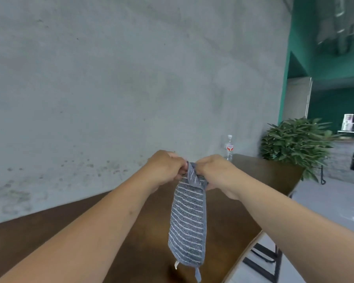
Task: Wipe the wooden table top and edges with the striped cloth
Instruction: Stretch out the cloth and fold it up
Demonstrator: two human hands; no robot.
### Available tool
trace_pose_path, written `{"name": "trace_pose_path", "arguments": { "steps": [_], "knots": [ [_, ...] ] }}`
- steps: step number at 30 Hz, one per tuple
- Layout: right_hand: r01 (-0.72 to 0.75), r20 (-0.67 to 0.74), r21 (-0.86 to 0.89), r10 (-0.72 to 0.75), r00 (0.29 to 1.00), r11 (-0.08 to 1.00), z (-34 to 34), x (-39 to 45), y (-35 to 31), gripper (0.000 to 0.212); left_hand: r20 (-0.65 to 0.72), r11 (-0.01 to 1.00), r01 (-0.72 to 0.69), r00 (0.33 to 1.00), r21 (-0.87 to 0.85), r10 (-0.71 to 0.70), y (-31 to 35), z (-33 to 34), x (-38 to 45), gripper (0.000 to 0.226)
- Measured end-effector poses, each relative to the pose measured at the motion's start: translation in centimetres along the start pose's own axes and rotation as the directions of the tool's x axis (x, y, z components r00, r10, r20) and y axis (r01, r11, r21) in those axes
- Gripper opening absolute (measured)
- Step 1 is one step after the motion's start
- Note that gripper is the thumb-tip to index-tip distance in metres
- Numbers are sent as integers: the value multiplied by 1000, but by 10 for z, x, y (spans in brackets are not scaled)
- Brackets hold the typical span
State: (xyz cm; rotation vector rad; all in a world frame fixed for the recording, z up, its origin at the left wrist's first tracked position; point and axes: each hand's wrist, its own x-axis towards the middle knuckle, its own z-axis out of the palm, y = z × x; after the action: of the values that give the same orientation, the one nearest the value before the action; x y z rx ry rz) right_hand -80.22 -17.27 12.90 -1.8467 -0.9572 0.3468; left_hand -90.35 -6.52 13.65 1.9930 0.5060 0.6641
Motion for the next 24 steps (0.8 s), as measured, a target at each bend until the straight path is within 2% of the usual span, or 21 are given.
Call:
{"name": "trace_pose_path", "arguments": {
  "steps": [3, 7, 10, 13, 14, 16, 18, 19, 21, 22, 24],
  "knots": [
    [-57, 8, 103, 57, 998, 993, -27, 16, 18, 24, 76, 990, -49, 995, -129, 59, 0, 30, 26, 20],
    [-100, 93, 267, 78, 993, 958, -67, 40, 37, 18, 81, 984, -100, 990, -150, 113, 7, 73, 65, 18],
    [-57, 119, 151, 39, 992, 987, -99, 55, 53, 23, 87, 979, -104, 989, -177, 121, 15, 105, 94, 22],
    [-3, -22, -93, 1, 1000, 996, -124, 68, 71, 14, 147, 960, -89, 980, -266, 132, 24, 133, 112, 22],
    [-2, -75, -119, -7, 997, 993, -134, 74, 79, 10, 173, 950, -79, 976, -301, 136, 26, 142, 118, 21],
    [-16, -116, -60, 9, 993, 998, -157, 83, 92, 17, 128, 944, -98, 981, -314, 144, 26, 161, 134, 17],
    [-48, -110, 2, 48, 993, 999, -183, 92, 107, 23, 29, 969, -113, 992, -221, 123, 16, 179, 155, 13],
    [-56, -91, 26, 58, 994, 998, -197, 96, 113, 23, 51, 975, -70, 995, -209, 83, 10, 189, 163, 27],
    [-71, -66, 102, 78, 995, 992, -224, 104, 129, 26, 244, 952, 104, 969, -288, -32, -3, 214, 173, 58],
    [-80, -70, 147, 91, 993, 986, -238, 108, 138, 28, 355, 920, 195, 933, -340, -67, -8, 228, 178, 64],
    [-86, -78, 251, 109, 991, 964, -267, 116, 155, 30, 525, 834, 319, 850, -449, -42, -13, 259, 184, 54]
  ]
}}
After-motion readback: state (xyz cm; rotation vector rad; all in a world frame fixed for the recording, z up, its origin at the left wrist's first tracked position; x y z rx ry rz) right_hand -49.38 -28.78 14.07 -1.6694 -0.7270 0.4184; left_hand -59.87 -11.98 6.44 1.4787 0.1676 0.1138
